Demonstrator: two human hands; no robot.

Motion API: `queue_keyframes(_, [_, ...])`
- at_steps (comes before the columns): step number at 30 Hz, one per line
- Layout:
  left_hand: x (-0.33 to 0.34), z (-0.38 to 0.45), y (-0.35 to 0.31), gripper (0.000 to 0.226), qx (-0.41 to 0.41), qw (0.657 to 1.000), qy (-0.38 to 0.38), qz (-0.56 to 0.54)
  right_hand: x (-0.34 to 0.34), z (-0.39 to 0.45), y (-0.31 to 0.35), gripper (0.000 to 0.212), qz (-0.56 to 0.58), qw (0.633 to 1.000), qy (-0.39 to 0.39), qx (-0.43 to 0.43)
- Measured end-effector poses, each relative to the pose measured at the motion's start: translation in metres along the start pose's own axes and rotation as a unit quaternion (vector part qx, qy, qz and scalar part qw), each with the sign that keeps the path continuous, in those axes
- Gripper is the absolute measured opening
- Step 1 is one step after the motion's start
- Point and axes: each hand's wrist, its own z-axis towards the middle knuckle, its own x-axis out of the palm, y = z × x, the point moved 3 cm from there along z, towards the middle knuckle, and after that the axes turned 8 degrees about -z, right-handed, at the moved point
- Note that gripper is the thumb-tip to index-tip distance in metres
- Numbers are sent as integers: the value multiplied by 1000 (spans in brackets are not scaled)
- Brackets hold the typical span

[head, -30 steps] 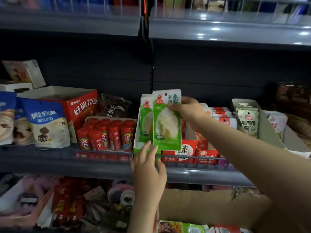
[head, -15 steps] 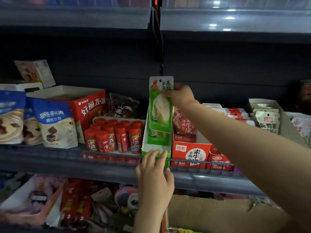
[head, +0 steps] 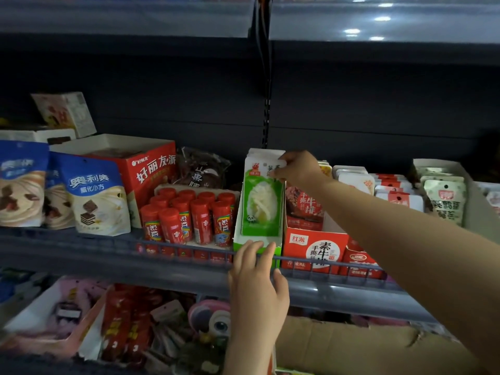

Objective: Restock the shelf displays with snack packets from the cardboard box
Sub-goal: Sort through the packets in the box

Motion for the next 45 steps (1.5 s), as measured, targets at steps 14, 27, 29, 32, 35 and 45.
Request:
queue_keyframes(14, [-5, 0, -10, 48, -40, 998, 46, -18, 4, 1, -11, 26, 4, 999, -42, 14])
queue_keyframes(27, [-3, -3, -12, 54, -36, 997, 71, 8, -6, -16, -24, 21, 85, 994, -63, 20])
queue_keyframes(29, [-5, -5, -17, 54, -42, 996, 78, 14, -11, -29, -28, 17, 98, 993, -69, 22])
queue_keyframes(32, [-6, -11, -28, 50, -44, 997, 55, 13, -21, -62, -37, 4, 146, 987, -61, 19])
queue_keyframes(35, [-6, -21, -43, 42, -17, 1000, 1, 10, -35, -108, -49, 7, 130, 989, -69, -8])
queue_keyframes(45, [26, -81, -72, 32, -15, 991, 132, -3, -50, -242, -158, 8, 128, 990, -15, 58])
